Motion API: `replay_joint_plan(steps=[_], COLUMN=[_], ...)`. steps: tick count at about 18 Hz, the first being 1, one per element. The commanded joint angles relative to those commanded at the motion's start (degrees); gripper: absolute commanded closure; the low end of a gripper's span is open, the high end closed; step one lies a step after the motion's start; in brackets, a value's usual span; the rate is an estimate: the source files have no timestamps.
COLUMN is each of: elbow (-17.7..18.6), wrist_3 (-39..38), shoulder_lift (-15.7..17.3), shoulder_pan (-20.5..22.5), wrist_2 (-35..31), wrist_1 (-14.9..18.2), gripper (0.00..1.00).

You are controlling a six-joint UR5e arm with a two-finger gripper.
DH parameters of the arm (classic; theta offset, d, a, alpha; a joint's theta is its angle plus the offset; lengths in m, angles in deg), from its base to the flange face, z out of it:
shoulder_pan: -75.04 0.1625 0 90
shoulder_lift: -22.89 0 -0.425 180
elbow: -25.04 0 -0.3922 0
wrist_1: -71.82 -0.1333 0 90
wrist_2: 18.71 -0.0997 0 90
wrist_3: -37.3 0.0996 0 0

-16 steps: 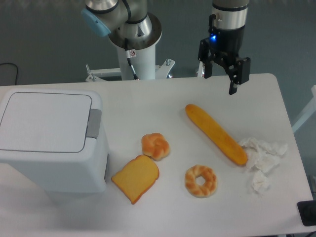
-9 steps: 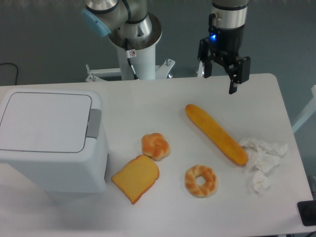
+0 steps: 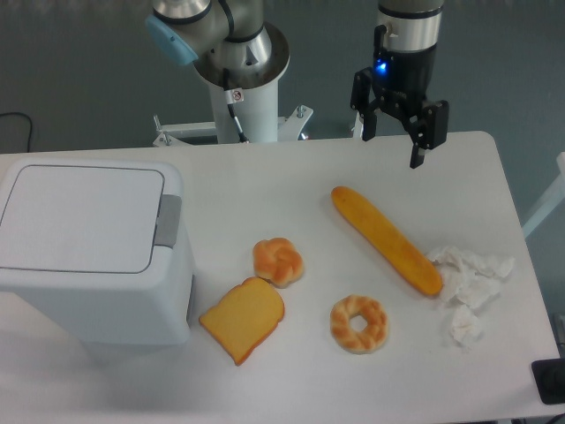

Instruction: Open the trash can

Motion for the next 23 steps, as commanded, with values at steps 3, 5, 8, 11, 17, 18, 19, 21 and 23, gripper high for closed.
replay_joint_plan(steps=[3,5,8,11,17,18,19,21,23], elbow=[-0.18,-0.26,-0.35,-0.79,-0.97,-0.97,-0.97,-0.97,-0.97], wrist_3=[-4.56,-5.28,-5.36,-5.89,-7.91,-9.13,-10.27,-11.16,-11.34], shoulder_lift=[-0.26,-0.26,-0.26,-0.44,-0.53,-0.53,-0.44,-0.44,-0.44], shoulder_pan=[-0.09,-0.09,-0.61,-0.88,-1.93,-2.02,-2.02,-2.02,-2.11], wrist_2=[0.00,0.00,0.00,0.09,0.26,0.26,0.26,0.26,0.26], wrist_1=[0.00,0.00,0.00,0.18,0.18,0.18,0.18,-0.44,-0.53], gripper=[0.00,0.00,0.00,0.00,0.00,0.00,0.00,0.00,0.00])
